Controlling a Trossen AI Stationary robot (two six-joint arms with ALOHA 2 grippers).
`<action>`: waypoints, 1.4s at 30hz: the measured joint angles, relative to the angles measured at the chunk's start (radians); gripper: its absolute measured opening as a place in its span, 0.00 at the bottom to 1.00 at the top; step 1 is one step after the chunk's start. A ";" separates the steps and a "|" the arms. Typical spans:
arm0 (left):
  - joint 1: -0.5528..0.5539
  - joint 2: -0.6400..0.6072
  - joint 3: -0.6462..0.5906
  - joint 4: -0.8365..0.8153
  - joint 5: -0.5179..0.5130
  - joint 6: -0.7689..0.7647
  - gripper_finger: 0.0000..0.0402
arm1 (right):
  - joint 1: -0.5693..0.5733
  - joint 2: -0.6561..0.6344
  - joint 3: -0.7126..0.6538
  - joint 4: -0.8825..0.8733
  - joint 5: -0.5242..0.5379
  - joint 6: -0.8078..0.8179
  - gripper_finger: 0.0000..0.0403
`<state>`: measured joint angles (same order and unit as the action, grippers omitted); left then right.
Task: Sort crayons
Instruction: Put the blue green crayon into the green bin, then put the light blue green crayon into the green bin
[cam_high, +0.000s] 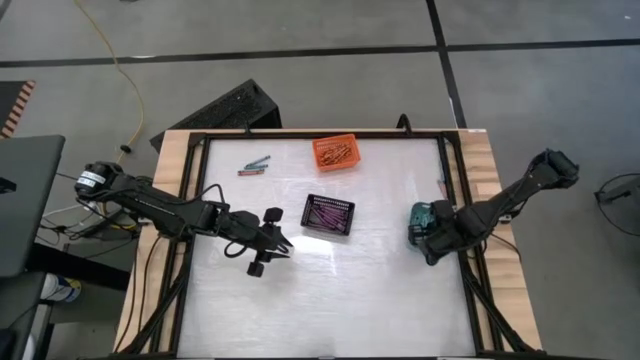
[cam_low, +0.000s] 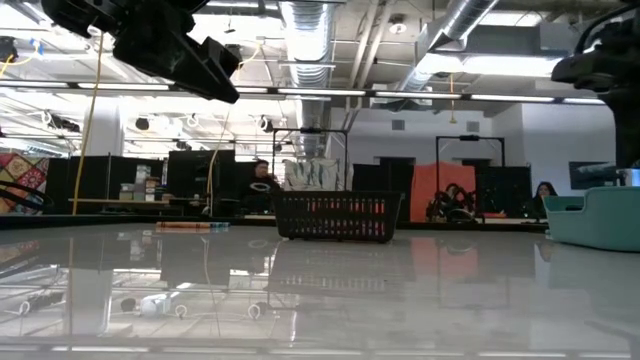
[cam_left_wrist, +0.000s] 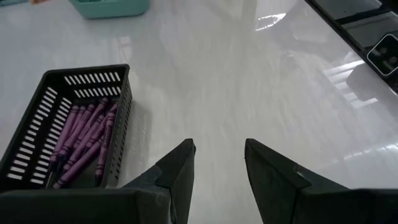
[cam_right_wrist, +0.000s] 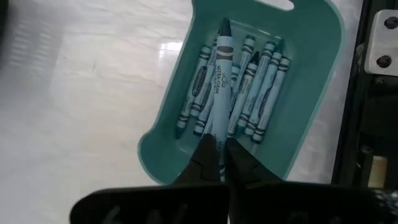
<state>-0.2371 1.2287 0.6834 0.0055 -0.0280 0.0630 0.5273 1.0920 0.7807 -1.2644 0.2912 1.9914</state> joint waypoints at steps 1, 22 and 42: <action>0.000 0.000 0.000 0.004 0.000 0.000 0.33 | 0.003 0.000 0.000 0.000 0.001 0.003 0.00; 0.000 0.000 0.000 0.012 -0.001 -0.010 0.33 | 0.001 0.072 -0.002 0.014 0.008 0.026 0.00; 0.000 0.000 0.000 0.011 -0.003 -0.004 0.33 | -0.069 0.065 0.012 -0.031 0.155 -0.045 0.27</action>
<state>-0.2371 1.2285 0.6834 0.0170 -0.0315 0.0593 0.4579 1.1570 0.7923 -1.2952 0.4460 1.9463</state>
